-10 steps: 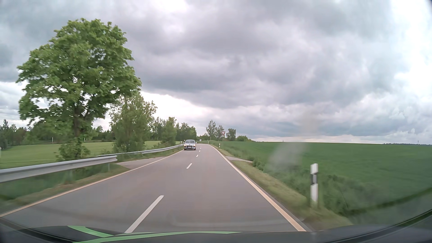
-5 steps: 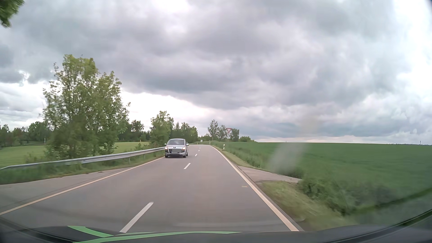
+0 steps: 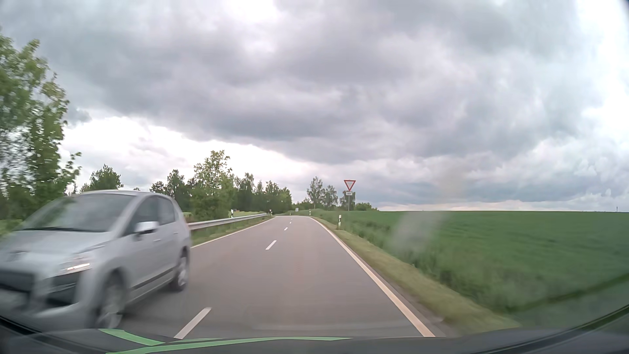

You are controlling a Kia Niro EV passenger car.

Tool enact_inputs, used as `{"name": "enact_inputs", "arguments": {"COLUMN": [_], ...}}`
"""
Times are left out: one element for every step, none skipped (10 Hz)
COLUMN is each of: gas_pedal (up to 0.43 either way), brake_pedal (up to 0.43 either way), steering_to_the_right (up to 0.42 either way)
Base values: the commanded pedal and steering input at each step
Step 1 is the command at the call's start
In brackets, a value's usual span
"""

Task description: Follow the waypoints while adhering to traffic rules and regulations

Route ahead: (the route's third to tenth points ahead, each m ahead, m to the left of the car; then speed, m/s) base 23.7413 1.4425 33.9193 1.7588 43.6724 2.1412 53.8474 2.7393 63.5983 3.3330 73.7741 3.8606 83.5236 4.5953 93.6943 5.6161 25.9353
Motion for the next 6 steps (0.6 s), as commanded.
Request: {"name": "enact_inputs", "arguments": {"gas_pedal": [0.000,0.000,0.000,0.000,0.000,0.000], "brake_pedal": [0.128,0.140,0.146,0.159,0.171,0.177], "steering_to_the_right": [-0.006,-0.006,-0.006,-0.006,-0.006,-0.006]}}
